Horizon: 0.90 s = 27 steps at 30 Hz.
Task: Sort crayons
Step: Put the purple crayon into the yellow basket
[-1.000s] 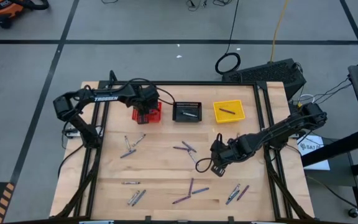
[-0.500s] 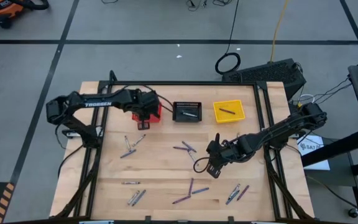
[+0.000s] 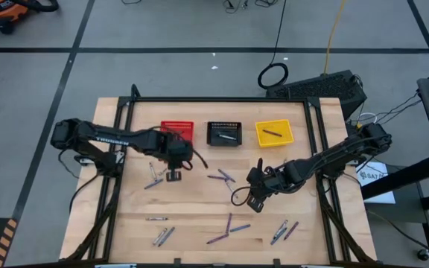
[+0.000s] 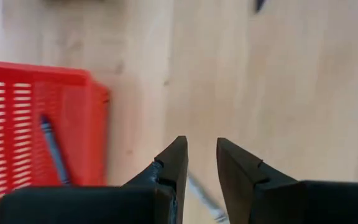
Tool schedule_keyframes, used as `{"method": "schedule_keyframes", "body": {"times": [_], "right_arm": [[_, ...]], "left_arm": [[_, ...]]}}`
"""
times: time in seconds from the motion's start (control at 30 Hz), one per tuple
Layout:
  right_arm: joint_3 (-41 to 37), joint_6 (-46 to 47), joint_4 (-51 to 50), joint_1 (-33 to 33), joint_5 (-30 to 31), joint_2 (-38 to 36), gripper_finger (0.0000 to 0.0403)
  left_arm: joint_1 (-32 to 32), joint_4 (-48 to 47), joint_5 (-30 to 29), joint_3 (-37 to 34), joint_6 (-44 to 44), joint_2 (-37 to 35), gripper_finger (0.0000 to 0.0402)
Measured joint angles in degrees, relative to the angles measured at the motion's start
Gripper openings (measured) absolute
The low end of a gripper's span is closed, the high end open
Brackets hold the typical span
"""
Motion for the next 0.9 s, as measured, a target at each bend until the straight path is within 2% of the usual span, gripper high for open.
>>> {"method": "schedule_keyframes", "body": {"times": [0.33, 0.57, 0.63, 0.77, 0.9], "right_arm": [[0.0, -3.0, 0.0, -1.6, 0.1, 0.0, 0.007], [0.0, -5.3, 1.8, -2.1, 1.2, 0.0, 0.007], [0.0, -9.0, 4.6, -2.1, 1.1, 0.0, 0.007], [0.0, -22.7, 11.0, -1.6, 0.9, 0.0, 0.007], [0.0, -35.2, 16.0, -1.6, -4.6, 0.0, 0.007]], "left_arm": [[-8.6, 9.6, -0.2, 0.0, -13.6, 0.0, 0.0082], [-12.4, 10.5, -0.4, 0.0, -15.4, 0.0, 0.0082], [-13.2, 10.5, -0.4, 0.0, -15.4, 0.0, 0.0082], [-14.3, 10.5, -0.4, 0.0, -15.4, 0.0, 0.0082], [-14.4, 10.2, -0.4, 0.0, -15.4, 0.0, 0.0082]]}}
